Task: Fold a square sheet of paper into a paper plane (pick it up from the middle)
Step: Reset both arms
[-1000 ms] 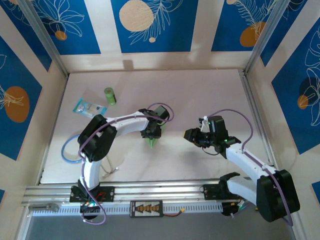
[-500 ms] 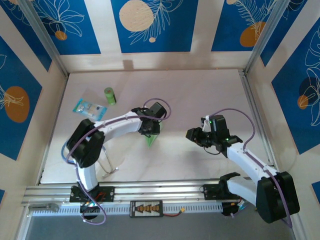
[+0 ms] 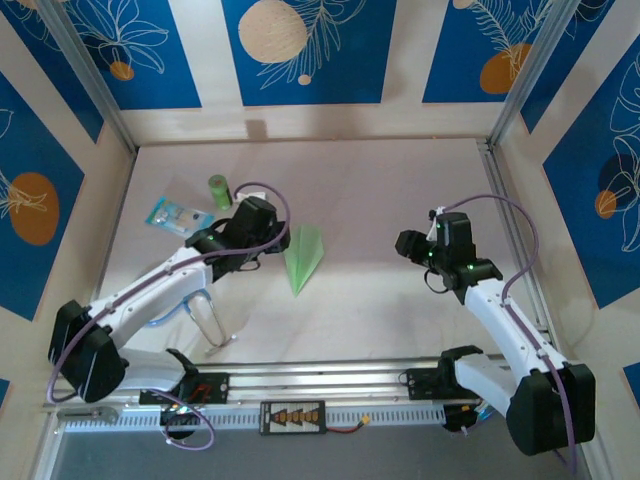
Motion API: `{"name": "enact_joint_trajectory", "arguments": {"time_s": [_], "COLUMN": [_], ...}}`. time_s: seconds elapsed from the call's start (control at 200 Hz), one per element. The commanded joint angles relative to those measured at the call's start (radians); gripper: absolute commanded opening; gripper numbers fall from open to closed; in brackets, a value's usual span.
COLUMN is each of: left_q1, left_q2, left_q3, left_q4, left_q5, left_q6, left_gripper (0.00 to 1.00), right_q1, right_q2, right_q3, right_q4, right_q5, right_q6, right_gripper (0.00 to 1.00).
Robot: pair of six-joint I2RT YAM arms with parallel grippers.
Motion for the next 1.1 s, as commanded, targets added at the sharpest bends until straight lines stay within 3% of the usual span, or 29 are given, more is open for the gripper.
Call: {"name": "enact_joint_trajectory", "arguments": {"time_s": [0.0,0.06,0.095,0.13,0.26,0.36,0.465,0.53,0.6,0.655,0.825,0.89,0.945,1.02,1.095], "left_q1": [0.087,0.157,0.198,0.240,0.364,0.447,0.505,0.526,0.529,0.531,0.531,0.545,0.590,0.615,0.621], "left_q2": [-0.045,-0.076,-0.095,-0.114,-0.156,-0.158,-0.139,-0.120,-0.093,-0.050,0.168,0.246,0.218,0.287,0.265], "left_q3": [-0.070,-0.124,-0.164,-0.197,-0.302,-0.334,-0.386,-0.437,-0.508,-0.555,-0.633,-0.620,-0.617,-0.692,-0.723], "left_q4": [0.041,0.074,0.098,0.122,0.216,0.278,0.381,0.499,0.682,0.832,1.287,1.345,1.270,1.509,1.520], "left_q5": [-0.013,0.008,0.011,0.014,-0.063,-0.070,-0.100,-0.097,-0.047,-0.028,0.048,0.087,0.166,0.224,0.202], "left_q6": [0.092,0.127,0.143,0.172,0.249,0.321,0.365,0.402,0.501,0.560,0.683,0.685,0.638,0.637,0.615], "left_gripper": [0.70,0.72,0.75,0.78,0.91,0.96,0.98,0.99,1.00,1.00,1.00,1.00,1.00,1.00,1.00], "right_q1": [-0.010,-0.011,-0.015,-0.017,-0.050,-0.062,-0.094,-0.154,-0.200,-0.198,-0.168,-0.169,-0.170,-0.173,-0.164], "right_q2": [0.024,0.047,0.067,0.095,0.277,0.388,0.453,0.494,0.553,0.516,0.530,0.531,0.530,0.529,0.528], "right_q3": [-0.033,-0.089,-0.126,-0.151,-0.154,-0.129,-0.190,-0.193,-0.260,-0.237,-0.232,-0.235,-0.235,-0.234,-0.237], "right_q4": [0.116,0.255,0.352,0.433,0.601,0.719,0.977,1.008,1.208,1.097,1.107,1.118,1.114,1.112,1.115], "right_q5": [0.227,0.290,0.306,0.298,0.236,0.164,-0.018,-0.074,-0.170,-0.192,-0.052,-0.045,-0.047,-0.052,-0.037], "right_q6": [-0.155,-0.235,-0.282,-0.337,-0.396,-0.442,-0.500,-0.447,-0.412,-0.441,-0.421,-0.417,-0.416,-0.415,-0.423], "right_gripper": [0.57,0.69,0.90,1.00,0.99,0.99,1.00,0.97,0.97,0.98,0.99,0.99,0.99,0.99,0.99]}}
